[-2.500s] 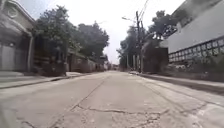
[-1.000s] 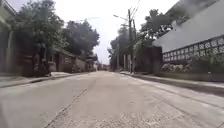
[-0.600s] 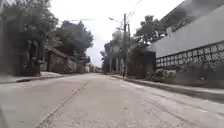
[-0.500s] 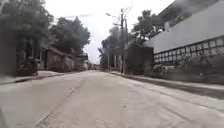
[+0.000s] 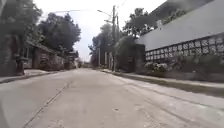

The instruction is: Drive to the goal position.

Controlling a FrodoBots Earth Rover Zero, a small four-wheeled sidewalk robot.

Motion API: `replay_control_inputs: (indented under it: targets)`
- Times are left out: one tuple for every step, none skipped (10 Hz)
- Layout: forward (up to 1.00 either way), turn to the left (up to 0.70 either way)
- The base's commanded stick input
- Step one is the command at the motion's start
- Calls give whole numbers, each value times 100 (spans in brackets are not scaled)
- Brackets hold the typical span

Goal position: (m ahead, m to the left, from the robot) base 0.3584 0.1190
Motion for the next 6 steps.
replay_control_inputs:
  targets:
    - [50, -46]
    - [50, -6]
    - [50, 0]
    - [50, 0]
    - [50, 0]
    - [50, 0]
